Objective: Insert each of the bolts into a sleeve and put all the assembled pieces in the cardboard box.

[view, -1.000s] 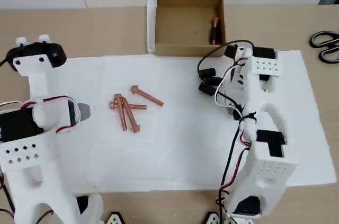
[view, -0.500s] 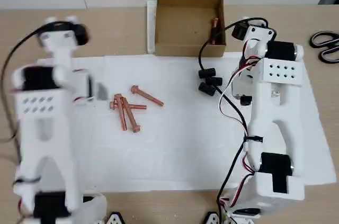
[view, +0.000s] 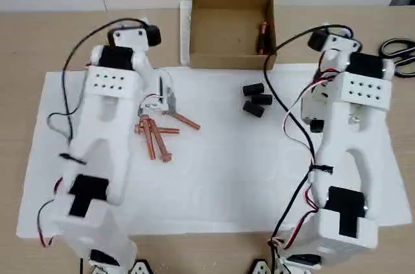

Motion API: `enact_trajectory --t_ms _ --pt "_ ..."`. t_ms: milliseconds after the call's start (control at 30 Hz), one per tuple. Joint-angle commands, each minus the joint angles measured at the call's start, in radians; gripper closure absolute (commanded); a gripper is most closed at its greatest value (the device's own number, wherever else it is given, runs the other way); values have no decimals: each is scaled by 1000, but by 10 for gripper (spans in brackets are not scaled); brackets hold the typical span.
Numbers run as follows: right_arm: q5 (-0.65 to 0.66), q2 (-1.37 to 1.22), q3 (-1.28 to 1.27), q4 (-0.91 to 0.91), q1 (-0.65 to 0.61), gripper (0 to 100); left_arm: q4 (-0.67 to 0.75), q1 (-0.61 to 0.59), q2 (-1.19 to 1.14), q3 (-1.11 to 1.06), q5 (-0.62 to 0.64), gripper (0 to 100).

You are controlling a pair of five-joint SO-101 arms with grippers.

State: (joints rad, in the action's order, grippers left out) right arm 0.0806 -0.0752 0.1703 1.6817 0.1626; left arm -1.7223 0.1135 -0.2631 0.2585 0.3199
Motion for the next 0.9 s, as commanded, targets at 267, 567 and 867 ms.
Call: enact_trajectory --t_ms 267,567,867 --pt "12 59 52 24 7 957 196 69 -130 44 391 764" --pt "12 59 52 24 5 957 292 66 -244 45 535 764" --pt "12 59 51 24 4 957 370 68 -279 45 624 764"
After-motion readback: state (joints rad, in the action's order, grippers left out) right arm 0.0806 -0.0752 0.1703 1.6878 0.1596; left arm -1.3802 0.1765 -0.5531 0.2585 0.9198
